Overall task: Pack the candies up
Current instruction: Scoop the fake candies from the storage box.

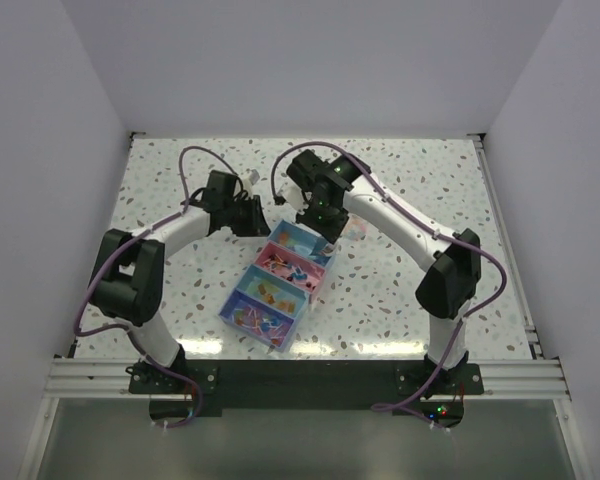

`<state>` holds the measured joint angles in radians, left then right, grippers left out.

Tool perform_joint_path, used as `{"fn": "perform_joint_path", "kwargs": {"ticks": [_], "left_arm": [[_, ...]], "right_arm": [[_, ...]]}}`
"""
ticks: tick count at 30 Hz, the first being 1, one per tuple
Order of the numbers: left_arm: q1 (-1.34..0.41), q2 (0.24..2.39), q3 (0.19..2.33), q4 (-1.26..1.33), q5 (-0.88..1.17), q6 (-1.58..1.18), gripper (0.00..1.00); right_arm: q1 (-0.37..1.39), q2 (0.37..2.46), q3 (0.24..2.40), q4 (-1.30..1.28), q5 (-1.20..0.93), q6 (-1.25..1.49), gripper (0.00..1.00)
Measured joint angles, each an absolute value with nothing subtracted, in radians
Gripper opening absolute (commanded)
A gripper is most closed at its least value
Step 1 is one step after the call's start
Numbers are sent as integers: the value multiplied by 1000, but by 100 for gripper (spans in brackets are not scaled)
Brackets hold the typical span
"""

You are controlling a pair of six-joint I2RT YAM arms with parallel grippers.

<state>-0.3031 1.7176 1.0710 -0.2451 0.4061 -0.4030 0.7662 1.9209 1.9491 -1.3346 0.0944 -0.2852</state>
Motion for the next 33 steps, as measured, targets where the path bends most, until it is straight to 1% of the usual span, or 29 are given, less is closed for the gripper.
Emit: {"fn": "perform_joint_path", "kwargs": {"ticks": [13,20,24,33], "left_arm": [[-340,1726,1048,-180,468,-400,29],[-344,1726,1043,-165,483,-400,29],[-352,1726,1043,-162,493,-400,29],[-358,1734,1043,-145,494,-400,29]], "right_arm": [[774,1878,1824,-1335,129,-269,0],[780,1884,1824,-1340,139,-270,0],[782,1926,1831,-1335,139,-270,0],[785,1997,1915,-1405,146,-270,0]]}}
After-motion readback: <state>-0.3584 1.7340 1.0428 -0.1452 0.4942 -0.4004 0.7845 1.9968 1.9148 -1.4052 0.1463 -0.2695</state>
